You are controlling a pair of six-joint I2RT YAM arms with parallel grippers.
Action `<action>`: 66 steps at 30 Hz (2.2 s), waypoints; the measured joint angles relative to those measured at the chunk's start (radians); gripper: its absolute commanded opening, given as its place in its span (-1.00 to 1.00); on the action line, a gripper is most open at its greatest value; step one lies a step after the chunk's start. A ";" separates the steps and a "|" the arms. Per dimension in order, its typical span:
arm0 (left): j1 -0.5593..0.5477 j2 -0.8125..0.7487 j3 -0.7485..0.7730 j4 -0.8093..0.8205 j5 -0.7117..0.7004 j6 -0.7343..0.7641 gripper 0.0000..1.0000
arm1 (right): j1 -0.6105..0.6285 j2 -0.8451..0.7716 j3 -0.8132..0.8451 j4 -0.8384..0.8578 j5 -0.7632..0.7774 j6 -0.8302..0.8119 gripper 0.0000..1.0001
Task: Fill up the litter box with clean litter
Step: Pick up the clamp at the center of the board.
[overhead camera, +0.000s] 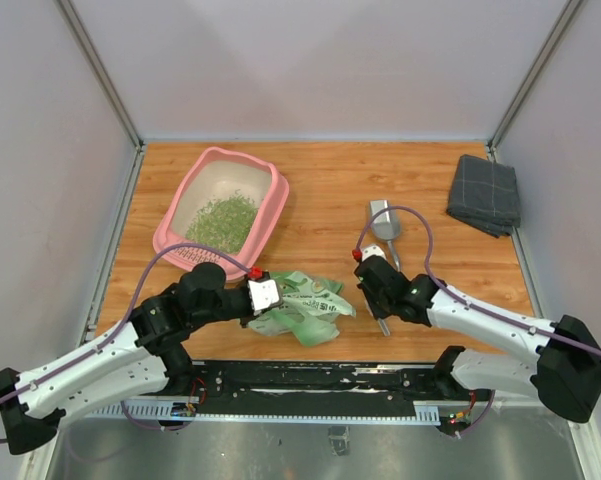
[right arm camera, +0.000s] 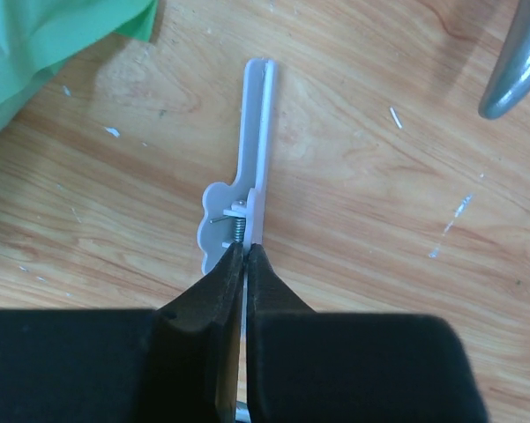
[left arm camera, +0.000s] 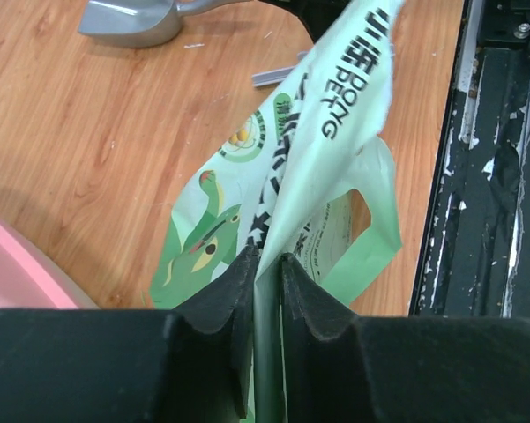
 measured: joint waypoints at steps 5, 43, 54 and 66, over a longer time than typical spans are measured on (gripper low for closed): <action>0.000 0.009 0.004 0.000 0.015 -0.011 -0.23 | 0.000 -0.033 0.002 -0.064 0.024 -0.001 -0.98; 0.001 -0.046 0.033 0.497 0.151 -0.512 0.44 | 0.000 -0.583 0.214 0.330 -0.477 0.078 -0.98; 0.001 -0.068 -0.049 0.917 0.109 -0.853 0.51 | 0.000 -0.547 0.111 0.653 -0.745 0.300 -0.98; 0.001 0.025 -0.049 1.041 0.092 -1.004 0.34 | 0.000 -0.473 0.095 0.766 -0.852 0.404 -0.98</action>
